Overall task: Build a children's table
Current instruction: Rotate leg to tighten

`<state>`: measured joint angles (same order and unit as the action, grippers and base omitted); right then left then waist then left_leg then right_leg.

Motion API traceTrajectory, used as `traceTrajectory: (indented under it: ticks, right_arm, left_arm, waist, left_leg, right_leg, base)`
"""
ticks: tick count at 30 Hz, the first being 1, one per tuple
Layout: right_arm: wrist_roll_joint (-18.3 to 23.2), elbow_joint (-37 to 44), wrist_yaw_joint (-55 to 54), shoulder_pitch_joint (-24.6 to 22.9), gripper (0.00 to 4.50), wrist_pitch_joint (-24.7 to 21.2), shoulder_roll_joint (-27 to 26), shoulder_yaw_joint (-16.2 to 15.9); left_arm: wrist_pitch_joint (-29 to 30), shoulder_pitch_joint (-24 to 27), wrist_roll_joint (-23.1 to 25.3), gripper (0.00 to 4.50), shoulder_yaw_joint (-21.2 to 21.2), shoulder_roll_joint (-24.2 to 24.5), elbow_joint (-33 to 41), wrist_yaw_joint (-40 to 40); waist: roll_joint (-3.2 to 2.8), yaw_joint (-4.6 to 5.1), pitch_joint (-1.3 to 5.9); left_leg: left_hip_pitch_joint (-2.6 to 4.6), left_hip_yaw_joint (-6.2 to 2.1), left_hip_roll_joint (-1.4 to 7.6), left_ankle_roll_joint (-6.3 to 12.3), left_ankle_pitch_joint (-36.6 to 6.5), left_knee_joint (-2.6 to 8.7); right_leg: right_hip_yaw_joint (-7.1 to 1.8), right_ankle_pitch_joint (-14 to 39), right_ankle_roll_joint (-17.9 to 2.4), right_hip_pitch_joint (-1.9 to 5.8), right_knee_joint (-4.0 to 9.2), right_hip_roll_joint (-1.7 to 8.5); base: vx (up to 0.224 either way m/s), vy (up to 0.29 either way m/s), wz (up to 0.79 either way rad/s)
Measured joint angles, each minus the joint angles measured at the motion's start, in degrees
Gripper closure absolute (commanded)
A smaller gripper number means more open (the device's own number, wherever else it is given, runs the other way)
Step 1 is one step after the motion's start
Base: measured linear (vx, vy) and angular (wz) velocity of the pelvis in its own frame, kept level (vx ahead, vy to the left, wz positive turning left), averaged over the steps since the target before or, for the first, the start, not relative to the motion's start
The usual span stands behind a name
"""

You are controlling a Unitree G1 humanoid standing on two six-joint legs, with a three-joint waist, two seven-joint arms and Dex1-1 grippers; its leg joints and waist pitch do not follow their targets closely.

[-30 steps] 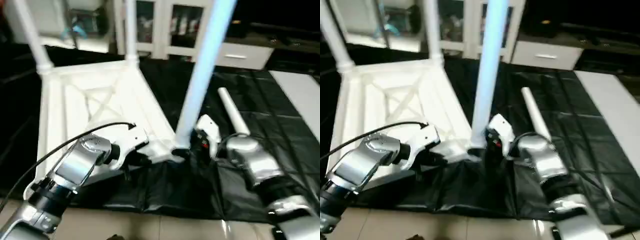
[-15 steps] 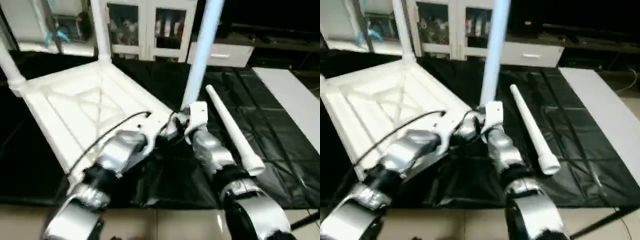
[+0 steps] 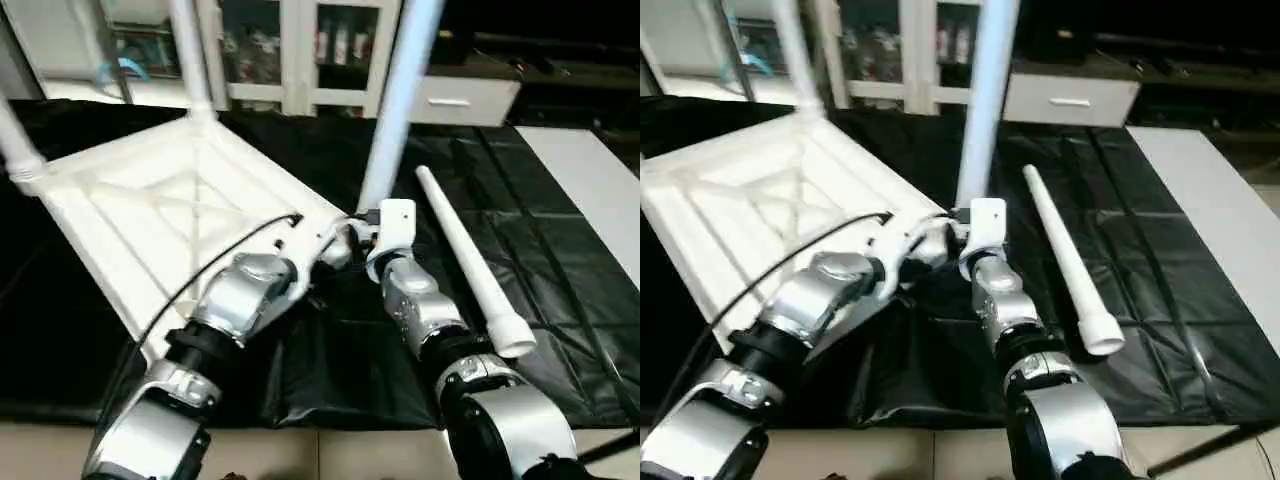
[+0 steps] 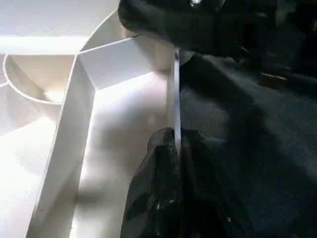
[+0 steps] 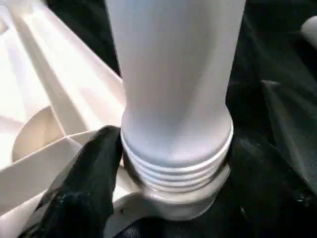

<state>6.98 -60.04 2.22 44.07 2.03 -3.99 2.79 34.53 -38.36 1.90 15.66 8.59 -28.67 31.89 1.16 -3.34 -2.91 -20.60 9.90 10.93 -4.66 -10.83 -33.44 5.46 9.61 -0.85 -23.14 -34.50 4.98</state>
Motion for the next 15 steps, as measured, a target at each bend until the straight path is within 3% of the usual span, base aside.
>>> traceTrajectory:
  ticks: [4, 8, 15]
  right_arm:
    - [0.22, 6.76, 6.63, -3.88, 0.49, -2.81, 1.98, -1.80]
    - [1.54, 12.79, 16.88, -7.60, 0.15, -7.26, 6.32, -3.22]
    - [2.79, 26.63, 38.35, -13.52, 0.06, -13.26, 17.75, -10.16]
  left_arm:
    - [0.40, 2.39, -0.56, 4.50, 0.71, 3.19, 4.40, 3.89]
    - [0.28, 5.47, -2.17, 4.50, 2.29, 7.51, 9.47, 10.74]
    - [0.28, 10.00, -4.25, 4.50, 5.48, 14.57, 17.64, 21.24]
  waist:
    - [-0.22, 0.25, -0.02]
    - [-0.25, -0.25, -0.04]
    - [-0.18, -2.20, -0.06]
  left_leg:
    - [-0.26, -0.06, 0.15, -0.01, 0.01, -0.02]
    - [-0.22, -0.05, 0.16, 0.01, -0.01, -0.03]
    - [-0.18, 0.12, 0.12, 0.05, -0.02, -0.13]
  right_leg:
    - [-0.03, 0.16, -0.16, -0.03, 0.03, -0.22]
    - [-0.02, 0.22, -0.18, -0.05, 0.11, -0.22]
    - [-0.02, 0.24, -0.15, 0.00, 0.11, -0.03]
  base:
    - [0.000, 0.000, 0.00]
    - [0.000, 0.000, 0.00]
    - [0.000, 0.000, 0.00]
